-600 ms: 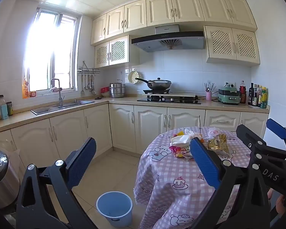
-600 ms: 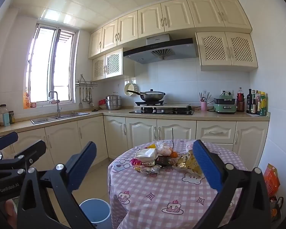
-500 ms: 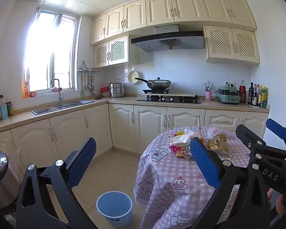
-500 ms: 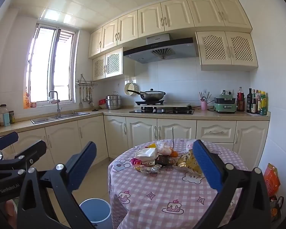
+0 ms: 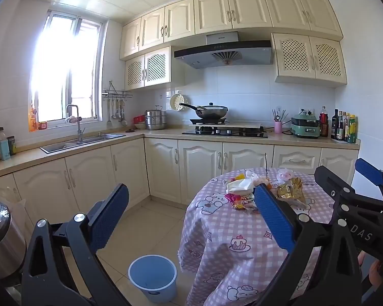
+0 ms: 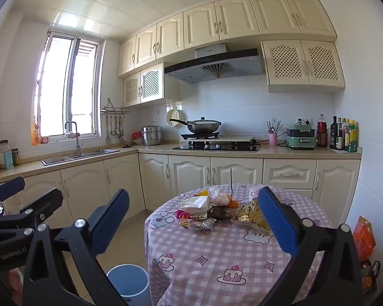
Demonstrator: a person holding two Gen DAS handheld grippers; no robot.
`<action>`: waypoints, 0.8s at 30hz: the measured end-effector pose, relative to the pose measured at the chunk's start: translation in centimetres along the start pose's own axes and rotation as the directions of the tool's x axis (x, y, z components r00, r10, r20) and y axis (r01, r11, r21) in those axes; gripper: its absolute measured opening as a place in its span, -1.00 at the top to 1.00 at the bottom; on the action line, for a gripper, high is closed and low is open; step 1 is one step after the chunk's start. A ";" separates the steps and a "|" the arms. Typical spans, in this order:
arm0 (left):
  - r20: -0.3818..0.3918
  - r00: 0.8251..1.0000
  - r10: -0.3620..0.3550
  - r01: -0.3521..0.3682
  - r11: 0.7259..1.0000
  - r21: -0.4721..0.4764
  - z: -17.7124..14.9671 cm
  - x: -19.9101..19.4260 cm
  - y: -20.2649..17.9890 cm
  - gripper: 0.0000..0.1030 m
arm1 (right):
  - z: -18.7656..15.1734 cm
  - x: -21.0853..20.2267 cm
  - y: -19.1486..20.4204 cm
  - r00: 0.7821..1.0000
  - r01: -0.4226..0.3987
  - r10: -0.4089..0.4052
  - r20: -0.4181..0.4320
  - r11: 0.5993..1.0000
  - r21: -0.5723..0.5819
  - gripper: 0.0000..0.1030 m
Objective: Collect trash
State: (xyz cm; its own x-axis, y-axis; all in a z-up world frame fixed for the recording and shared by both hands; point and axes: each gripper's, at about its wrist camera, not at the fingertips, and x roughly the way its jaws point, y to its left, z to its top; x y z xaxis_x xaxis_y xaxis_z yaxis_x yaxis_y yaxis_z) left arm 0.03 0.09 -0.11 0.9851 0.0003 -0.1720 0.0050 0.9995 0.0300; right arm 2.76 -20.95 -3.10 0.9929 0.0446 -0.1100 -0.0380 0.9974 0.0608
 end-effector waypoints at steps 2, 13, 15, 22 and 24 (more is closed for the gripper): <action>-0.001 1.000 0.000 0.000 1.000 0.001 0.0 0.0 0.0 -0.85 | 0.1 0.0 0.0 1.000 -0.001 0.001 -0.001 1.000 0.001 -0.92; 0.000 1.000 0.004 -0.004 1.000 -0.001 -0.5 0.0 -0.2 -0.85 | -0.7 0.2 -0.1 1.000 -0.004 0.004 -0.003 1.000 0.004 -0.92; -0.001 1.000 0.004 -0.004 1.000 -0.001 -0.7 0.3 -0.5 -0.85 | -0.8 0.2 -0.1 1.000 -0.005 0.005 -0.003 1.000 0.005 -0.92; -0.003 1.000 0.003 -0.003 1.000 -0.001 -0.7 0.4 -0.5 -0.85 | -0.4 0.1 0.1 1.000 -0.007 0.007 -0.003 1.000 0.005 -0.92; -0.003 1.000 0.004 -0.004 1.000 -0.001 -0.7 0.4 -0.5 -0.85 | -0.4 0.2 0.1 1.000 -0.007 0.007 -0.003 1.000 0.004 -0.92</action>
State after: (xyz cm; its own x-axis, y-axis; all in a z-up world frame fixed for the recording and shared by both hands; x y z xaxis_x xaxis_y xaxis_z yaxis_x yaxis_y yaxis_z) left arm 0.33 -0.35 -0.93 0.9845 0.0043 -0.1752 0.0009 0.9995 0.0300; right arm 2.87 -20.78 -3.47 0.9923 0.0520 -0.1126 -0.0448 0.9968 0.0659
